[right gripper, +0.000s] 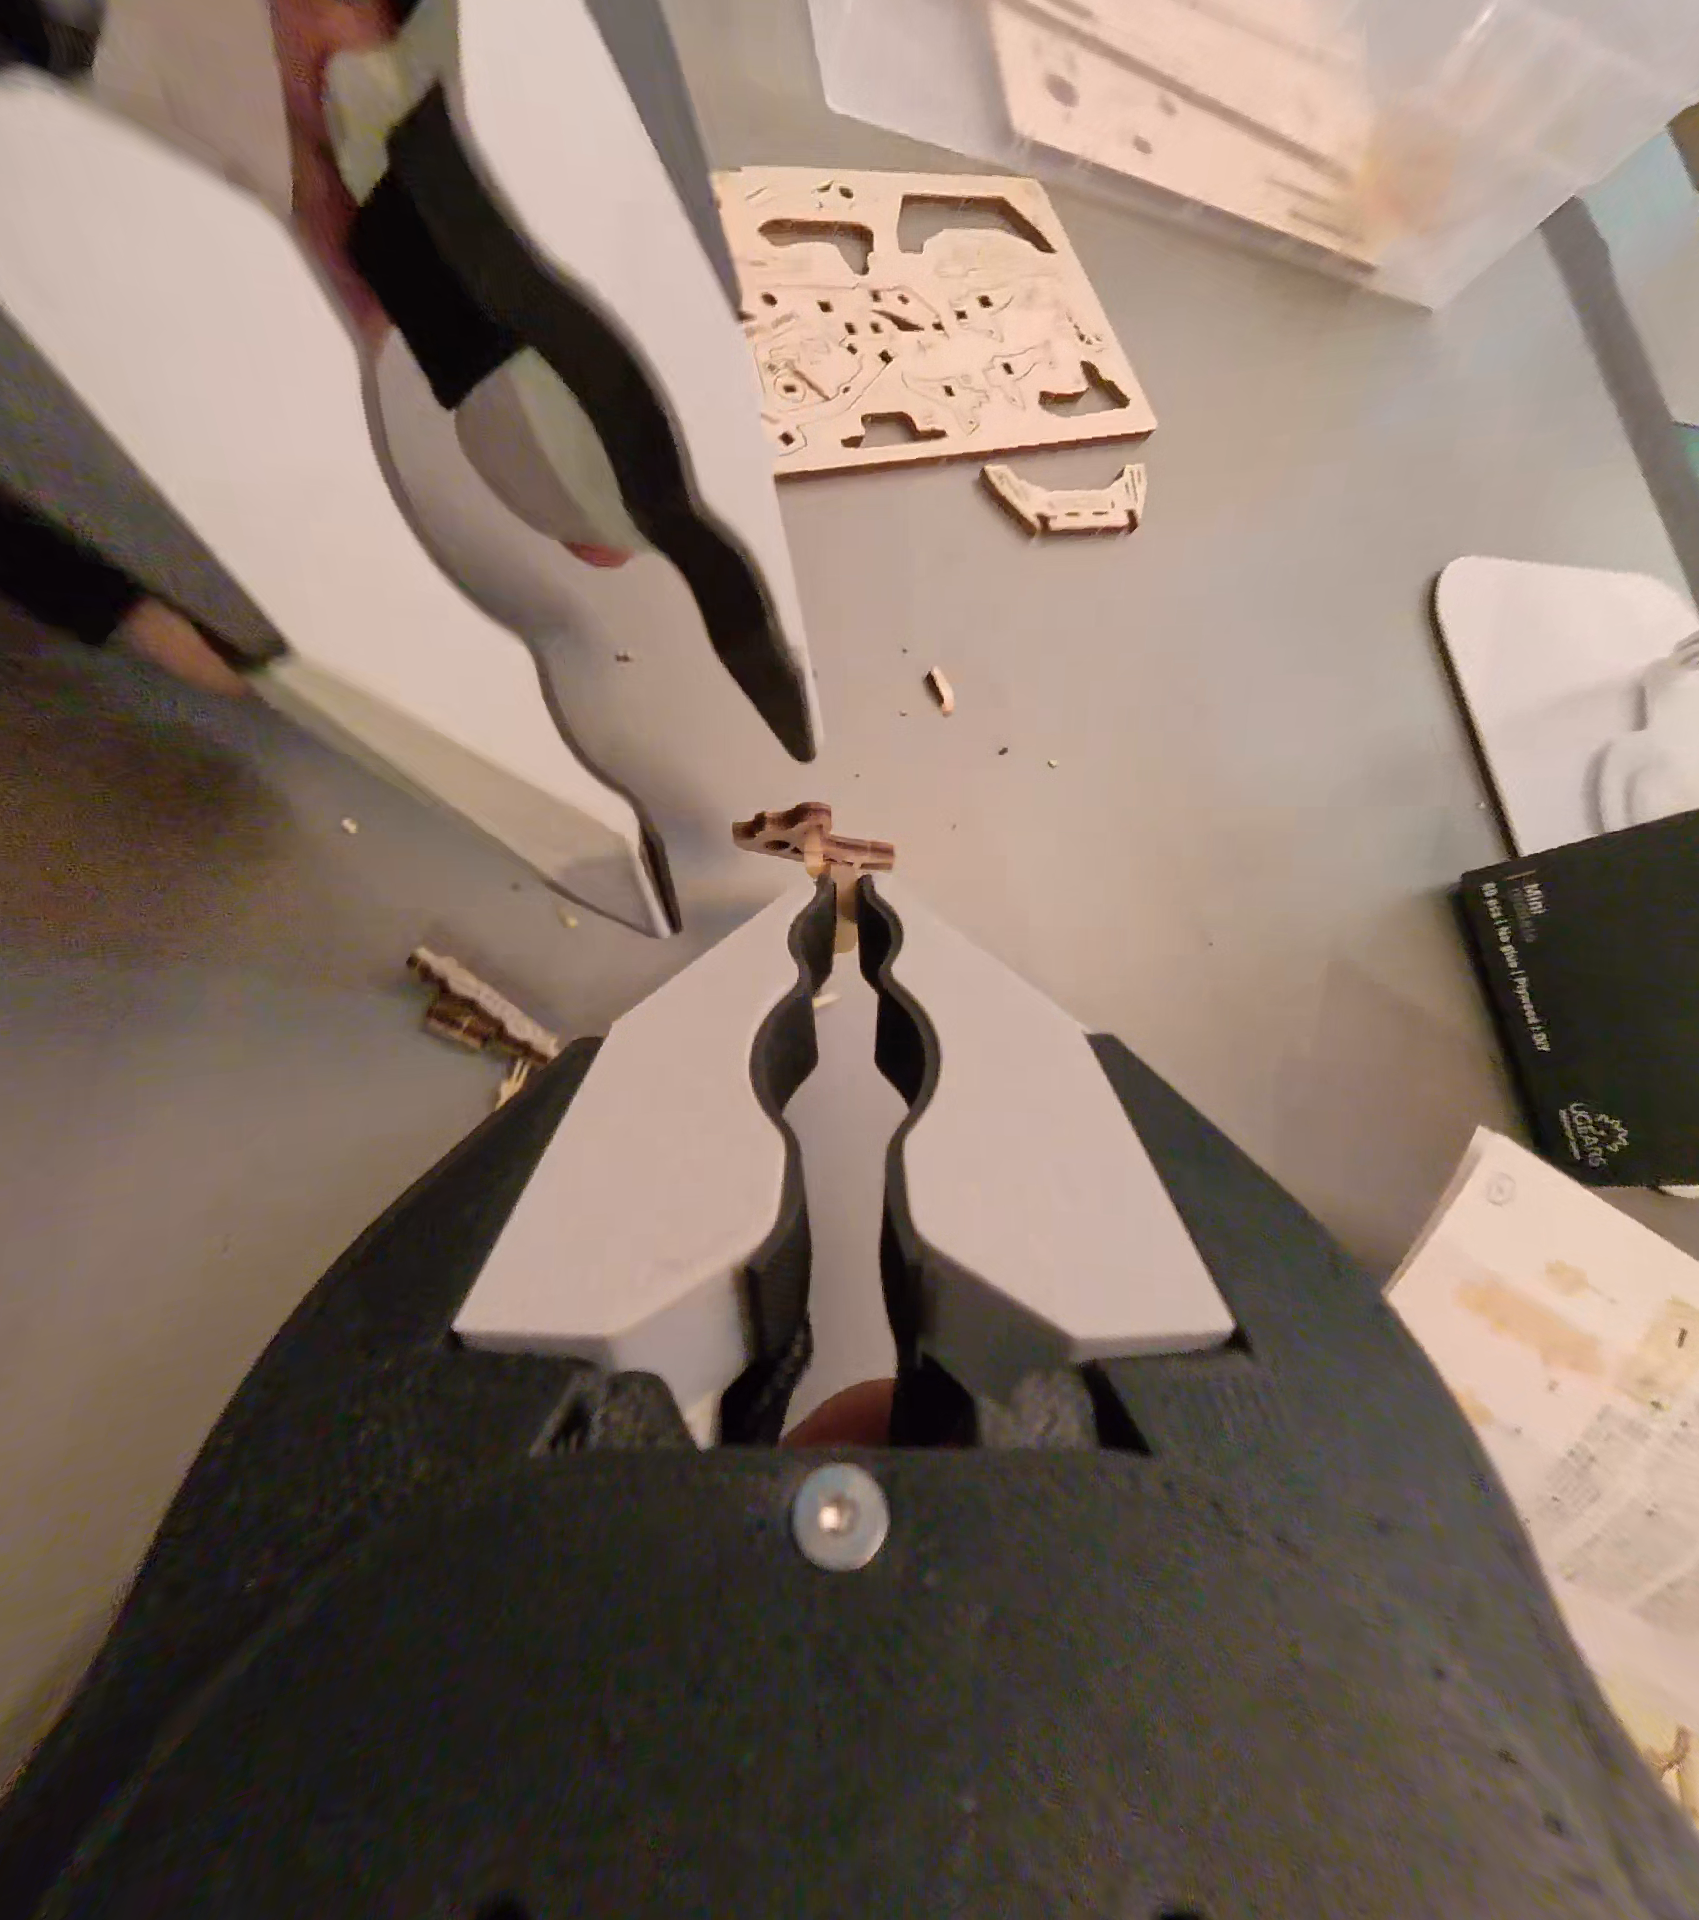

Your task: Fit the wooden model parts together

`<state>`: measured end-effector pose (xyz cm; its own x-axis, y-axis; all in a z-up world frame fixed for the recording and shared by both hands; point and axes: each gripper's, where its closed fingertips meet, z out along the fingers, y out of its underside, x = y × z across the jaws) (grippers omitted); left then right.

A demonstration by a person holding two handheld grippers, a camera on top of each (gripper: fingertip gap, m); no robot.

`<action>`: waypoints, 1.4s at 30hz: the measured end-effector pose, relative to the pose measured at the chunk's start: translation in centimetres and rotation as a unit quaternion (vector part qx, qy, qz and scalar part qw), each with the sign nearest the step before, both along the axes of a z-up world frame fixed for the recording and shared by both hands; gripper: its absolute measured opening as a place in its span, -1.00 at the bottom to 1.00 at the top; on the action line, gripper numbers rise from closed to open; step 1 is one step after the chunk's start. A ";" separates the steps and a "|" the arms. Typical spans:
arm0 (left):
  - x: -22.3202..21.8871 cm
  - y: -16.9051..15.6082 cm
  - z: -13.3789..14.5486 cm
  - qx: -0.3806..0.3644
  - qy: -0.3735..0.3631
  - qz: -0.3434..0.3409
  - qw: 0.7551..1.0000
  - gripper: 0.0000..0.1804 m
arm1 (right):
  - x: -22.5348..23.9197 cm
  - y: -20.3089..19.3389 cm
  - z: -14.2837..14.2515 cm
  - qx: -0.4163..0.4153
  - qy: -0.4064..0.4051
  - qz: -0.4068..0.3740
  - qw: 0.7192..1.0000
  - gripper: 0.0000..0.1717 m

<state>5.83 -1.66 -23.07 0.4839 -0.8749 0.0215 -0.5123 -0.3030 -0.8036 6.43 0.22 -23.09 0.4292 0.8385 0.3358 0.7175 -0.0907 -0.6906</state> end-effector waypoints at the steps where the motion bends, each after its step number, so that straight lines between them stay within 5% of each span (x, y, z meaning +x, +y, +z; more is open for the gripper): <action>1: -0.1 0.2 -0.4 0.013 0.014 0.003 1.000 -0.58 | -0.2 0.1 0.1 -0.002 0.003 -0.004 1.000 -0.98; 8: -0.5 1.5 -0.5 0.110 0.074 0.025 0.991 -0.82 | -0.7 0.1 -0.7 -0.062 0.020 -0.024 0.998 -0.98; 28: -1.5 2.8 0.0 0.271 0.168 0.016 0.948 -0.95 | -2.2 -0.2 0.1 -0.251 0.159 -0.066 0.952 -0.98; 42: -1.8 3.1 1.7 0.313 0.164 0.027 0.935 -0.99 | -2.2 0.2 1.3 -0.257 0.221 -0.077 0.938 -0.98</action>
<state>4.00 1.45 -21.38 0.4182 -0.6410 -0.6436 -0.7592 0.1423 -0.6351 4.24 0.39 -21.80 0.5597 0.7580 -0.3349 0.3222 -0.5714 -0.7548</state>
